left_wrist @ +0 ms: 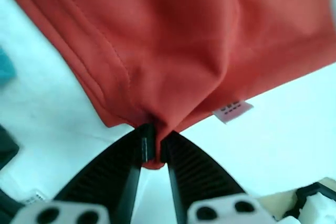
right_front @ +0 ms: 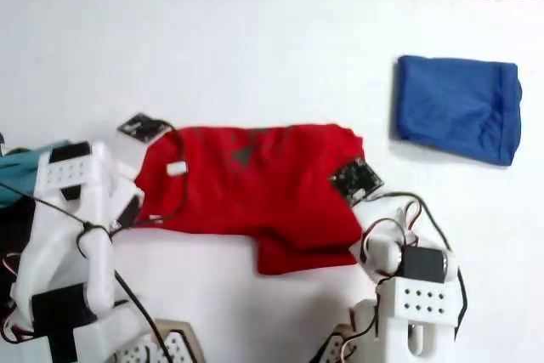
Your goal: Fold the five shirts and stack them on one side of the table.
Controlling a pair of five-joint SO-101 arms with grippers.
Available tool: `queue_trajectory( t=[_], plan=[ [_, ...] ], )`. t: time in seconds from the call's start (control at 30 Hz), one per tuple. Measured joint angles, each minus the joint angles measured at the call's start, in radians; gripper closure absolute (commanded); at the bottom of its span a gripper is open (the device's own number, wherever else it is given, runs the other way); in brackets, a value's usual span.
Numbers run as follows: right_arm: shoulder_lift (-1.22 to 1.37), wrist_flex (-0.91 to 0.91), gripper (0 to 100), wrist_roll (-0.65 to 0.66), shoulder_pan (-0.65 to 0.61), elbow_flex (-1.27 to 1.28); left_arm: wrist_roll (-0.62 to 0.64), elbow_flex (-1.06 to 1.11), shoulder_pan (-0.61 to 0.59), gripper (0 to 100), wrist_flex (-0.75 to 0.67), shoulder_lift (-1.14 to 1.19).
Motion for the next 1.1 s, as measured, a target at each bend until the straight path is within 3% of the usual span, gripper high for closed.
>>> queue_trajectory(
  t=[0.1, 0.33, 0.53, 0.77, 0.87, 0.9, 0.97, 1.1],
  plan=[
    [0.000, 0.000, 95.7, 0.000, 0.000, 0.000, 0.000, 0.000, 0.000, 96, 0.000, 0.000],
    [0.000, 0.000, 80.3, 0.000, 0.000, 0.000, 0.000, -0.002, -0.006, 82, 0.029, -0.003],
    [0.000, 0.037, 81.1, 0.000, 0.000, -0.046, 0.000, -0.163, -0.038, 81, 0.166, -0.003],
    [0.000, 0.212, 81.1, 0.000, 0.000, -0.382, 0.002, -0.548, -0.052, 81, 0.388, -0.003],
    [-0.002, 0.219, 85.1, -0.015, 0.000, -0.537, 0.015, -0.654, -0.051, 90, 0.405, -0.003],
    [-0.002, 0.212, 90.2, -0.035, 0.000, -0.568, 0.029, -0.667, -0.051, 97, 0.405, -0.003],
    [-0.002, 0.150, 99.3, -0.092, 0.000, -0.585, 0.061, -0.680, -0.026, 96, 0.396, 0.017],
    [0.046, -0.069, 98.5, -0.166, -0.081, -0.486, 0.147, -0.701, 0.077, 97, 0.325, 0.160]
  ],
)
